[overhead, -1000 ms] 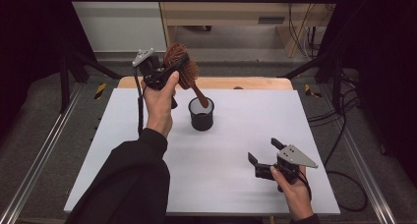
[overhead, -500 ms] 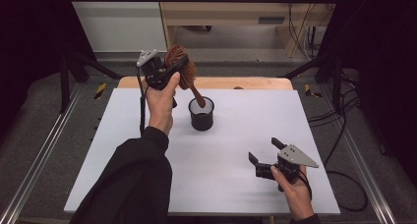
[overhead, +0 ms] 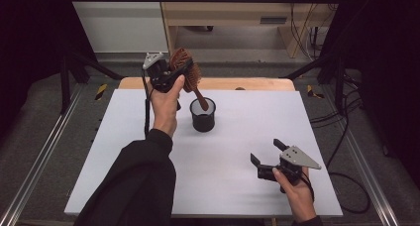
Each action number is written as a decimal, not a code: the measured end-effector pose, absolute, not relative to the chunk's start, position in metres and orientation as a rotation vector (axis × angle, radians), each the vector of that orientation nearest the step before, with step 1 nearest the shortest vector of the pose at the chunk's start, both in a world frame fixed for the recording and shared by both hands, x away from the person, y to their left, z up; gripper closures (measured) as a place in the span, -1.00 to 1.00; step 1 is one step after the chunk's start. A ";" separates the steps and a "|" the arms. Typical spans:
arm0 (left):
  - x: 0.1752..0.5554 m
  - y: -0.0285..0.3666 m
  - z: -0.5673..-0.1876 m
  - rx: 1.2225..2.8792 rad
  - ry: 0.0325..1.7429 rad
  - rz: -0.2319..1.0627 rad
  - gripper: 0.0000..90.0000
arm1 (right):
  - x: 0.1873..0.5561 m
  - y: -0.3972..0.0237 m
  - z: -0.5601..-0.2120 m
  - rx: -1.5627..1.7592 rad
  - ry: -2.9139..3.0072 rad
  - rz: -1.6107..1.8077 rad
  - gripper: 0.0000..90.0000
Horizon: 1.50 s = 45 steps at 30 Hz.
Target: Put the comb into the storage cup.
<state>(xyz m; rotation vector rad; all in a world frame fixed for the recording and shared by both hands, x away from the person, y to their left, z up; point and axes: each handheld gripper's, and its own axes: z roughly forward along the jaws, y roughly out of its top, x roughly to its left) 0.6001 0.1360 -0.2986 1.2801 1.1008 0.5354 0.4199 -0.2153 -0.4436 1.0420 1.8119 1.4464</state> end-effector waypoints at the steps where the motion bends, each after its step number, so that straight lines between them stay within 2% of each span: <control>1: 0.600 0.135 -0.299 1.286 1.099 0.539 0.10 | 0.420 -0.215 -0.444 1.042 1.812 1.447 -0.91; 35: 0.599 0.123 -0.314 1.336 1.097 0.553 0.10 | 0.419 -0.215 -0.442 1.009 1.830 1.457 -0.93; 45: 0.596 0.116 -0.319 1.390 1.091 0.616 0.10 | 0.421 -0.217 -0.442 1.007 1.831 1.453 -0.93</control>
